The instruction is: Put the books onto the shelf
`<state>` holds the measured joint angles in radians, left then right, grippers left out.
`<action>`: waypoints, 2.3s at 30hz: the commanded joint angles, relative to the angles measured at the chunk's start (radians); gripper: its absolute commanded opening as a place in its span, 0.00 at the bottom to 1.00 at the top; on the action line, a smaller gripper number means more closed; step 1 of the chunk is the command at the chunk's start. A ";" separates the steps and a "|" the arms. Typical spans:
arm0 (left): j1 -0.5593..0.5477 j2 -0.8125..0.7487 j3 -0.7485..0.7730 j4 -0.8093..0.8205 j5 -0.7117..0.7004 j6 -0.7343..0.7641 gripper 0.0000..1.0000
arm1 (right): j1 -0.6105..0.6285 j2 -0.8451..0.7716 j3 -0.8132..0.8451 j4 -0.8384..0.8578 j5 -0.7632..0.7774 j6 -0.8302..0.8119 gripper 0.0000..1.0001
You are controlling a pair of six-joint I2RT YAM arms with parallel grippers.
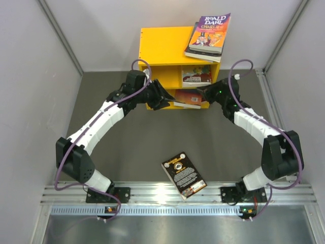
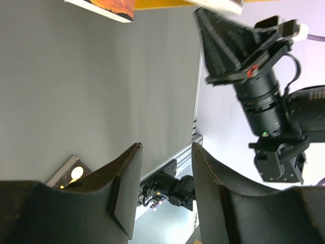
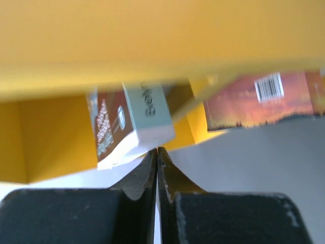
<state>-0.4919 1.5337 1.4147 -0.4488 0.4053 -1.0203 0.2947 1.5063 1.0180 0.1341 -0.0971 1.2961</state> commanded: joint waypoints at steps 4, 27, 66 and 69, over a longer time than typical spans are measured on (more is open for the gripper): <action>0.001 -0.030 0.015 -0.017 -0.019 0.017 0.49 | -0.084 0.057 0.100 0.119 -0.023 0.040 0.00; -0.227 0.022 -0.155 -0.473 -0.241 0.442 0.51 | -0.109 -0.370 -0.366 -0.438 -0.558 -0.558 1.00; -0.540 0.099 -0.573 0.136 -0.266 0.123 0.00 | 0.543 -0.125 -0.710 0.013 -0.492 -0.222 1.00; -0.527 0.046 -0.565 0.113 -0.272 0.115 0.00 | 0.544 -0.181 -0.685 -0.030 -0.472 -0.241 1.00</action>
<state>-1.0039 1.5799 0.8356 -0.5541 0.2871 -0.9100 0.7898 1.3354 0.3279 0.0872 -0.7475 1.0786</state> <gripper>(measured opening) 0.052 0.994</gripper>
